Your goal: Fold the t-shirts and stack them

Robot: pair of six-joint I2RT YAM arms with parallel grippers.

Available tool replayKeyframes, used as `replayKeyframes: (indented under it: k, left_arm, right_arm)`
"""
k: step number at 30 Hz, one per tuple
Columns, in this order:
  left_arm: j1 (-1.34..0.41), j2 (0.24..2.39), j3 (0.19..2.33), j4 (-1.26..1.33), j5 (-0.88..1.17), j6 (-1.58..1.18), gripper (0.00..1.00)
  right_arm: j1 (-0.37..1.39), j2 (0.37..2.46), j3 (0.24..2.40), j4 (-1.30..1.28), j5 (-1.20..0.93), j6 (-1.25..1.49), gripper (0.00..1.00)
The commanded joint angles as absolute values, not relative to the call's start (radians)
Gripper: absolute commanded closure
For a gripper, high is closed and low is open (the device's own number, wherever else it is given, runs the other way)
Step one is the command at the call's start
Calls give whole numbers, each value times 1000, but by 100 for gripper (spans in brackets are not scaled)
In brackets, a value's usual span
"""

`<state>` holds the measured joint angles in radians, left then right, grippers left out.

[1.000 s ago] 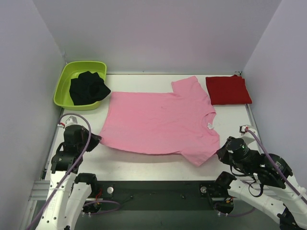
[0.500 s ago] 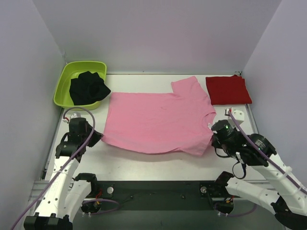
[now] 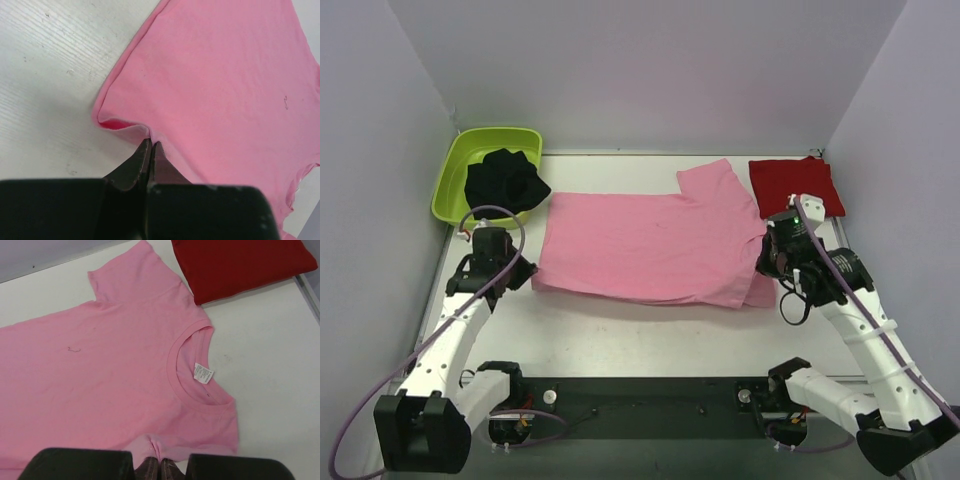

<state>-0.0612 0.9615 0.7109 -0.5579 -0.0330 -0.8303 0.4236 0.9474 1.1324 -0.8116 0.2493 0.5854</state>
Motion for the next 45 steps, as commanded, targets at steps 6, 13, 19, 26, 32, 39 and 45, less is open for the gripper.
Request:
replayKeyframes:
  k: [6,13,19,26,32,39,45]
  left_arm:
    - [-43,1138,818,-396,-26,-857,100]
    - [-43,1224,818,-348,-23,-864,100]
    - [-43,1293,798,-304,-26,-864,100]
    - [-40,1379,795,-262,-35,-890,100]
    - [-35,1431,816,-238,-41,-917,100]
    - [-25,1512,854,-222,-37,-933,100]
    - [-9,1566,864,-201,-23,-948,100]
  right_arm:
    - [348,1064,1146,-674,144,578,100]
    - [304,1172,1163,-606,111,595,100]
    - [293,1267,1177,-554,89,603,100]
    - [270,1370,1215,-517,71,606,100]
    - [256,1462,1282,-503,55,607,100]
    - [235,1597,1342,-489,25,615,100]
    - [224,1706,1367,-474,12,617,100]
